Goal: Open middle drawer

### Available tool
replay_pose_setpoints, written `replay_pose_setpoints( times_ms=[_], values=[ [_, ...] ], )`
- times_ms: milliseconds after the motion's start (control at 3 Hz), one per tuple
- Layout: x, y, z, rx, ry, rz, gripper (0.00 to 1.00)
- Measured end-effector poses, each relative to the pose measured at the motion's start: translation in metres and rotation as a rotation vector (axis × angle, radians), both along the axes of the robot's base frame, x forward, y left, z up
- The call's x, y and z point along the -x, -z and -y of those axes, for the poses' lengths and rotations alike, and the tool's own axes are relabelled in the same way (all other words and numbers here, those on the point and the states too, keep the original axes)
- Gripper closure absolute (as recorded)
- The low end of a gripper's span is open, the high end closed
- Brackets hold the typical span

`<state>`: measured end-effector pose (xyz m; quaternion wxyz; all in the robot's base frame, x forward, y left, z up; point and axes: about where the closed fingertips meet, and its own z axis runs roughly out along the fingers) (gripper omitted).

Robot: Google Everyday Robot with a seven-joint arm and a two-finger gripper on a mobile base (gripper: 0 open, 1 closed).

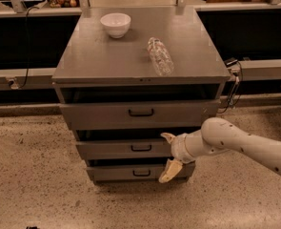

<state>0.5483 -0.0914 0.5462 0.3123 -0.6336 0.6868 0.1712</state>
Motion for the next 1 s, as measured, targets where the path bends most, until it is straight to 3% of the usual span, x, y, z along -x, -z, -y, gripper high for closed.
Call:
replay_pose_setpoints(
  times_ms=[333,667,1000],
  values=[
    [-0.006,0.024,-0.005,0.028,-0.040,0.013,0.00],
    [-0.006,0.024,-0.005,0.028,-0.040,0.013,0.00],
    [-0.020,0.033,0.000,0.098,-0.079,0.068,0.00]
  ],
)
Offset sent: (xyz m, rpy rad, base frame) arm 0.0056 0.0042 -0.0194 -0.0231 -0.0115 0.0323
